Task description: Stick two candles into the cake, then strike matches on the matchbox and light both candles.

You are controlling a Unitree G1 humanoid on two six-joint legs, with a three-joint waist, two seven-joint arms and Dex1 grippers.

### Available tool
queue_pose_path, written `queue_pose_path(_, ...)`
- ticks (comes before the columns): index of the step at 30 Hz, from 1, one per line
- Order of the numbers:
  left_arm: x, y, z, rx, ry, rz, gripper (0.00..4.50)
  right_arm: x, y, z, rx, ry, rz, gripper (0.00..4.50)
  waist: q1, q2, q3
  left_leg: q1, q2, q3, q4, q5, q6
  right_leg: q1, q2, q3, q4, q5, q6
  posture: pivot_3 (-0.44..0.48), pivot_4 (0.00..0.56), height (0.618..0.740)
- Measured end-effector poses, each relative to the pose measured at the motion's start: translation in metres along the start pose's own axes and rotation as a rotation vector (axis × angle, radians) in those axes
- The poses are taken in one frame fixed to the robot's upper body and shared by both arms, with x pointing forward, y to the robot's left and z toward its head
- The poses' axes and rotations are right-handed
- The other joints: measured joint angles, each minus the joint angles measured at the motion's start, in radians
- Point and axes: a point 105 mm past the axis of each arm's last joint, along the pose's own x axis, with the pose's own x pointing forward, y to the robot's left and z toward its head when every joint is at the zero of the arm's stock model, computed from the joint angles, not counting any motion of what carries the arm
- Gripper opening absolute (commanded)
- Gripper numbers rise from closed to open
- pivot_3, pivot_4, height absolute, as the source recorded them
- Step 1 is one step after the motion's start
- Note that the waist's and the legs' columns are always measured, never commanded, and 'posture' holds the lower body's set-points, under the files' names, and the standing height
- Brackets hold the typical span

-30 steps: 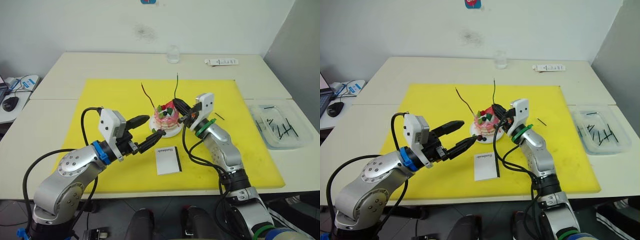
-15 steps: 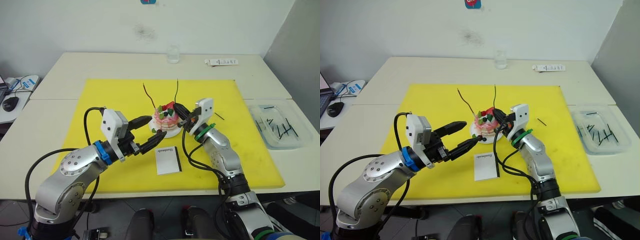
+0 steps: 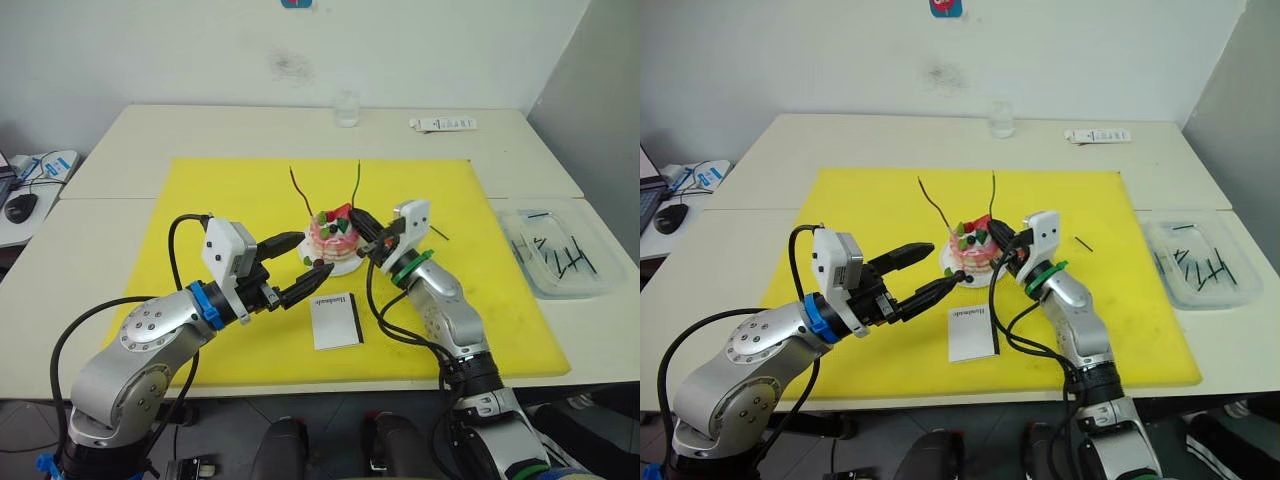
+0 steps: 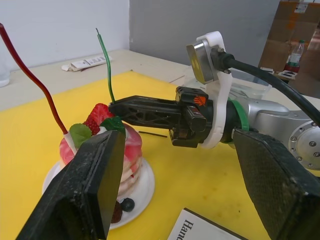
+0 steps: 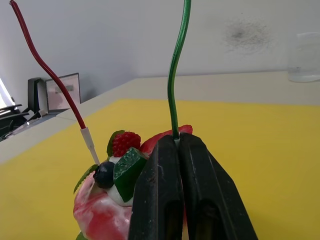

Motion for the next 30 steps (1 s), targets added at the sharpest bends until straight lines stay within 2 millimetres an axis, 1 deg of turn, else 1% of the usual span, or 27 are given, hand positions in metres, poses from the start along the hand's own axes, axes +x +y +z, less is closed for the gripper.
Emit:
queue_pose_path(4, 0.001, -0.001, 0.0, 0.001, 0.0, -0.004, 3.81, -0.003, 0.001, -0.007, -0.001, 0.023, 0.0, 2.02, 0.0, 0.0, 0.0, 0.0, 0.0, 0.0, 0.0, 0.0, 0.0, 0.0, 0.0, 0.0, 0.0, 0.0, 0.0, 0.0, 0.15, 0.74)
queue_pose_path(14, 0.002, -0.003, -0.001, -0.002, -0.001, -0.024, 3.81, -0.006, -0.001, -0.006, -0.017, 0.03, 0.011, 2.02, 0.0, 0.0, 0.0, 0.0, 0.0, 0.0, 0.0, 0.0, 0.0, 0.0, 0.0, 0.0, 0.0, 0.0, 0.0, 0.0, 0.15, 0.74)
queue_pose_path(19, 0.002, -0.003, -0.001, -0.003, -0.003, -0.023, 3.81, -0.011, -0.004, 0.008, -0.056, 0.022, 0.053, 2.02, 0.0, 0.0, 0.0, 0.0, 0.0, 0.0, 0.0, 0.0, 0.0, 0.0, 0.0, 0.0, 0.0, 0.0, 0.0, 0.0, 0.15, 0.74)
queue_pose_path(25, 0.002, -0.002, -0.002, 0.006, -0.001, -0.015, 3.81, -0.019, 0.003, 0.023, -0.089, 0.038, 0.156, 2.02, 0.001, 0.0, 0.0, 0.0, 0.0, 0.0, 0.0, 0.0, 0.0, 0.0, 0.0, 0.0, 0.0, 0.0, 0.0, 0.0, 0.15, 0.74)
queue_pose_path(30, 0.001, -0.001, -0.002, 0.019, -0.002, -0.02, 3.81, -0.031, 0.001, 0.028, -0.111, 0.094, 0.207, 2.02, 0.003, 0.0, 0.0, 0.0, 0.0, 0.0, 0.0, 0.0, 0.0, 0.0, 0.0, 0.0, 0.0, 0.0, 0.0, 0.0, 0.15, 0.74)
